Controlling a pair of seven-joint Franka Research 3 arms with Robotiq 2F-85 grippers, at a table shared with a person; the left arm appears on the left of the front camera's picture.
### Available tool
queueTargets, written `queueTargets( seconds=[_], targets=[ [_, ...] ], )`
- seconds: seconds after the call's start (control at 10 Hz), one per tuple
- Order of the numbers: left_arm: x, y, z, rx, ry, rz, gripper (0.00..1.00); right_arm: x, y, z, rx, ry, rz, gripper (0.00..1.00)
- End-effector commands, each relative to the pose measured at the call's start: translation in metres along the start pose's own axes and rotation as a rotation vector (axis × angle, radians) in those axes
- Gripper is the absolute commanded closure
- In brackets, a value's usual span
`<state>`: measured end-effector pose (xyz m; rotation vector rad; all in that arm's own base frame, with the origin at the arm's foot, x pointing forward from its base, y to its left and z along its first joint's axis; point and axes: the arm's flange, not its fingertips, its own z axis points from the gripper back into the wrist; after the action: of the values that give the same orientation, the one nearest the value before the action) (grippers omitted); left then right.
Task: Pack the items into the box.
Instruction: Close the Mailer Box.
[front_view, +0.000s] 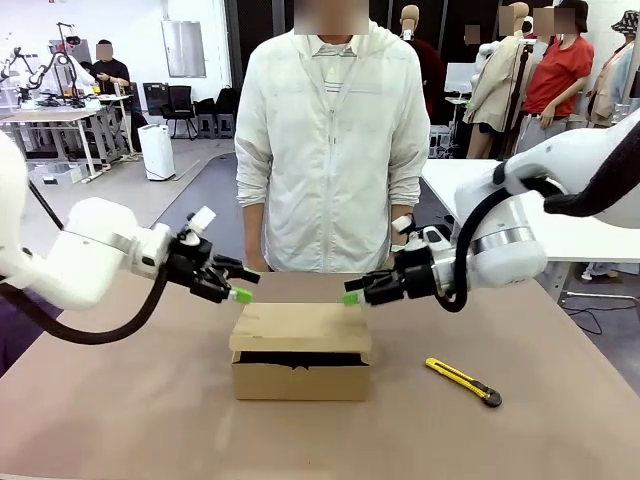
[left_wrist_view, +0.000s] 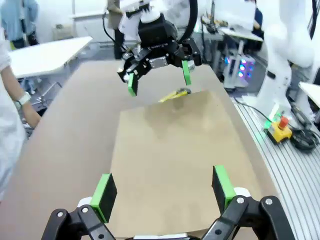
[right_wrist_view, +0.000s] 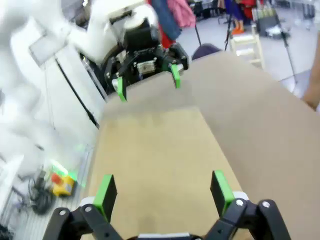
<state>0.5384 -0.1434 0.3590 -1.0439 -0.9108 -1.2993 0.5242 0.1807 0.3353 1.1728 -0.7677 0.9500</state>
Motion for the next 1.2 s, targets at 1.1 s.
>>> queueTargets(
  seconds=[1.1],
  targets=[
    [-0.118,-0.050,0.169,-0.012,-0.498,1.153,0.00,-0.080,-0.029,0.213,-0.028,-0.296,-1.048,0.00]
  ],
)
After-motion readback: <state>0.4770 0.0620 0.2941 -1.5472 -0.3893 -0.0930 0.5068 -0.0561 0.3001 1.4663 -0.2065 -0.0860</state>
